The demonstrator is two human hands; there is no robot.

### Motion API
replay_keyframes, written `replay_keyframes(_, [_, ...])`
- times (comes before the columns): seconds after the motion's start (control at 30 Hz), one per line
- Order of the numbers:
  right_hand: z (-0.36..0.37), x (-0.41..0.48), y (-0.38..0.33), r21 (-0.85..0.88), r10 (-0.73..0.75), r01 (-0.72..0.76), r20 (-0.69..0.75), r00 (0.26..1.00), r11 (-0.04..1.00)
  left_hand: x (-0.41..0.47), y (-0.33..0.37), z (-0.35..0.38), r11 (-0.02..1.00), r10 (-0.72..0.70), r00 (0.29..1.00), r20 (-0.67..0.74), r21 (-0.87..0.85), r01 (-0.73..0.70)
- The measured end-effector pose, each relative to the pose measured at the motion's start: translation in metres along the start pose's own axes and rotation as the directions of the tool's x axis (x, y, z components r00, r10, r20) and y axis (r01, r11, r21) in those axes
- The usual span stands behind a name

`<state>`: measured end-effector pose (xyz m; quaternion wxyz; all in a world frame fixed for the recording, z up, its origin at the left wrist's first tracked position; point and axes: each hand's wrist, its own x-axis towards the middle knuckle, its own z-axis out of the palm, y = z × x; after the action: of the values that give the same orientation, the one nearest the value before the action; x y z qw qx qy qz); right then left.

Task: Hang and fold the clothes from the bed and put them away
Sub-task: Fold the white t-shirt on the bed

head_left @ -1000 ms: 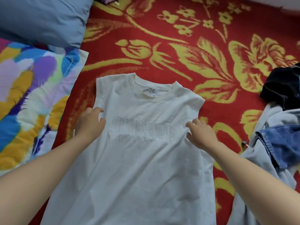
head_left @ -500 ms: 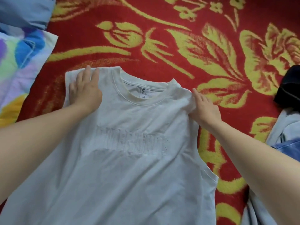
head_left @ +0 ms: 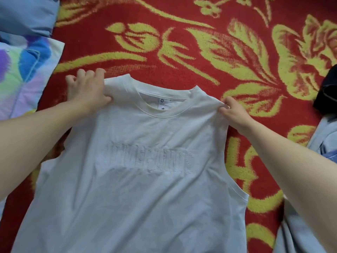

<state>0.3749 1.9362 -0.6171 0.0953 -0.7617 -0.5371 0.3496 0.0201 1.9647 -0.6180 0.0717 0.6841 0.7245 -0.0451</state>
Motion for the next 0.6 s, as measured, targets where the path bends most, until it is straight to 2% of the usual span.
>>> replay_keyframes(0.07, [-0.011, -0.016, 0.001, 0.092, -0.031, 0.035, -0.045, 0.998, 0.995, -0.013, -0.019, -0.016, 0.975, 0.154, 0.982, -0.114, -0.143, -0.169])
replay_keyframes(0.1, [-0.016, -0.028, 0.002, 0.114, -0.056, 0.066, -0.089, 0.994, 0.991, -0.024, -0.029, -0.024, 0.928, 0.247, 0.956, -0.156, -0.248, -0.280])
replay_keyframes(0.13, [-0.020, -0.044, 0.005, 0.138, -0.085, 0.103, -0.131, 0.988, 0.985, -0.036, -0.040, -0.035, 0.850, 0.325, 0.930, -0.174, -0.378, -0.368])
replay_keyframes(0.2, [-0.026, -0.081, 0.015, 0.169, -0.156, 0.185, -0.169, 0.973, 0.968, -0.060, -0.060, -0.052, 0.663, 0.441, 0.881, -0.173, -0.598, -0.450])
replay_keyframes(0.27, [-0.025, -0.119, 0.026, 0.070, -0.306, 0.322, -0.175, 0.936, 0.944, -0.087, -0.079, -0.057, 0.589, 0.572, 0.805, -0.157, -0.605, -0.536])
replay_keyframes(0.33, [-0.019, -0.154, 0.035, -0.139, -0.539, 0.523, -0.111, 0.835, 0.841, -0.113, -0.096, -0.048, 0.585, 0.707, 0.697, -0.122, -0.453, -0.673])
replay_keyframes(0.4, [-0.010, -0.180, 0.050, -0.331, -0.672, 0.658, 0.091, 0.735, 0.676, -0.140, -0.106, -0.030, 0.544, 0.820, 0.573, -0.016, -0.292, -0.787])
replay_keyframes(0.47, [0.005, -0.202, 0.067, -0.445, -0.658, 0.750, 0.376, 0.652, 0.489, -0.171, -0.112, -0.011, 0.501, 0.864, 0.471, 0.177, -0.208, -0.840])
replay_keyframes(0.53, [0.023, -0.218, 0.082, -0.484, -0.536, 0.800, 0.596, 0.599, 0.356, -0.199, -0.108, 0.011, 0.471, 0.831, 0.388, 0.398, -0.135, -0.872])
replay_keyframes(0.6, [0.037, -0.224, 0.083, -0.508, -0.443, 0.790, 0.654, 0.613, 0.343, -0.216, -0.099, 0.022, 0.531, 0.624, 0.347, 0.700, -0.054, -0.846])
